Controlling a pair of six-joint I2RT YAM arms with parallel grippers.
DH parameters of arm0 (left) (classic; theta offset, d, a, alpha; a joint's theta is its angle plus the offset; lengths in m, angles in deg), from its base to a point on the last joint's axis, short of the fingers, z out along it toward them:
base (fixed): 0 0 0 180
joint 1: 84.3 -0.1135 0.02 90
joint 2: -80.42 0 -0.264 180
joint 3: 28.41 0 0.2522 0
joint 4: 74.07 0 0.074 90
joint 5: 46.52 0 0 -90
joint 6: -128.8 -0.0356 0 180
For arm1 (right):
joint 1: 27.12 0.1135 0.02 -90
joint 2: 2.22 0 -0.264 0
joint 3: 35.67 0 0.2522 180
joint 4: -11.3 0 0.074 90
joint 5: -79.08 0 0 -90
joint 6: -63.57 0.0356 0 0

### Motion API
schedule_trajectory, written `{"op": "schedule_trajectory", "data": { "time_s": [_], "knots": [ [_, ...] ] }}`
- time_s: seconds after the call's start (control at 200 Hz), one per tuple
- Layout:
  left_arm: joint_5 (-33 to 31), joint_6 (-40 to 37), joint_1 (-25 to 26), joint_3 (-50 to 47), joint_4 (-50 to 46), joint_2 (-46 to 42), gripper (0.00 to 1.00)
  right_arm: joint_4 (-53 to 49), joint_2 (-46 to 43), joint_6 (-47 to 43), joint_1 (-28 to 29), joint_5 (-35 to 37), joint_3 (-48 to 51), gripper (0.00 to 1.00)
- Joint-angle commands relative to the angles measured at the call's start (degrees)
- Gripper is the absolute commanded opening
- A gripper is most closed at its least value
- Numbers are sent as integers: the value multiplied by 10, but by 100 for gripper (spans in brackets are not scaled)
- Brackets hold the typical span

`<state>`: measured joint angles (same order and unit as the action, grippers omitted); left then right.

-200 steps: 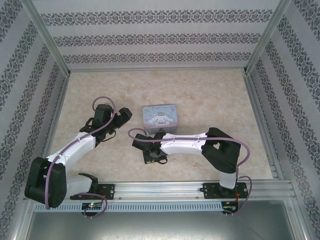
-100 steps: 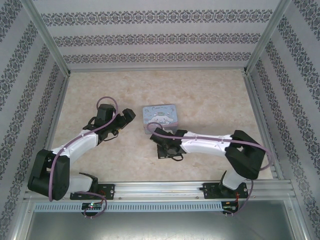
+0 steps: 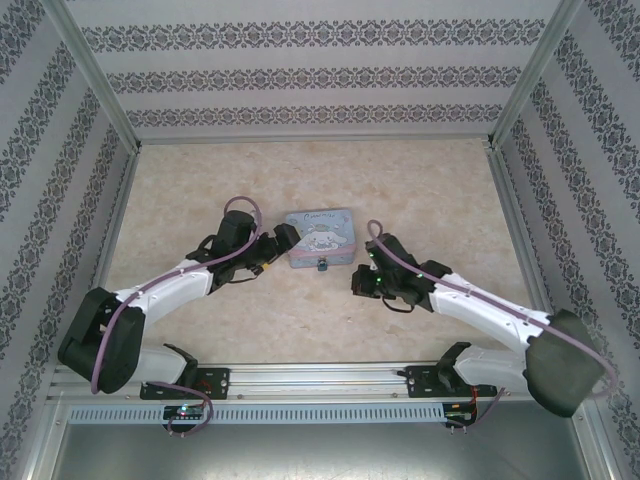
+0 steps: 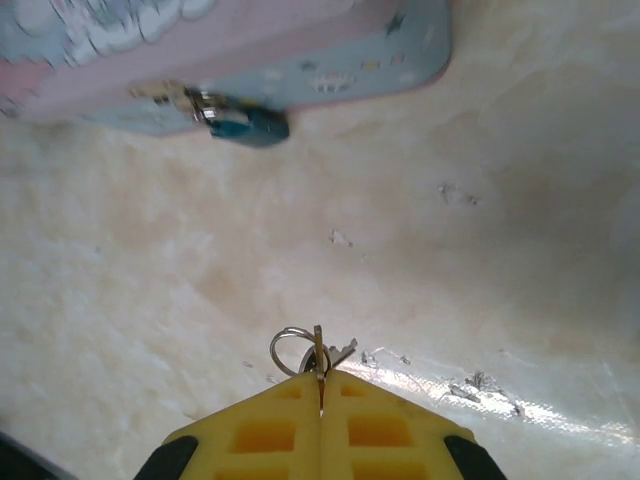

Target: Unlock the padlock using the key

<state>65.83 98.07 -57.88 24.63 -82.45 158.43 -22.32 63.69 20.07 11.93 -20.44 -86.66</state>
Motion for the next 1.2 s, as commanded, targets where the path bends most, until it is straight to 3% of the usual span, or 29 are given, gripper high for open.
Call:
{"op": "schedule_trajectory", "data": {
  "time_s": [0.0, 0.41, 0.699, 1.194],
  "knots": [
    [20, 43, 27, 28, 52, 24, 100, 22, -41, -12, -31, -56, 19, 0],
    [-2, 319, 92, 35, 236, 94, 95, 56, -77, 44, -88, -112, -5, 0],
    [-83, 296, 106, 41, 121, 21, 92, 59, -39, 41, -92, -115, -75, 0],
    [-54, 296, 148, 74, 186, 101, 95, 52, -10, 26, -126, -126, -122, 0]
  ]
}}
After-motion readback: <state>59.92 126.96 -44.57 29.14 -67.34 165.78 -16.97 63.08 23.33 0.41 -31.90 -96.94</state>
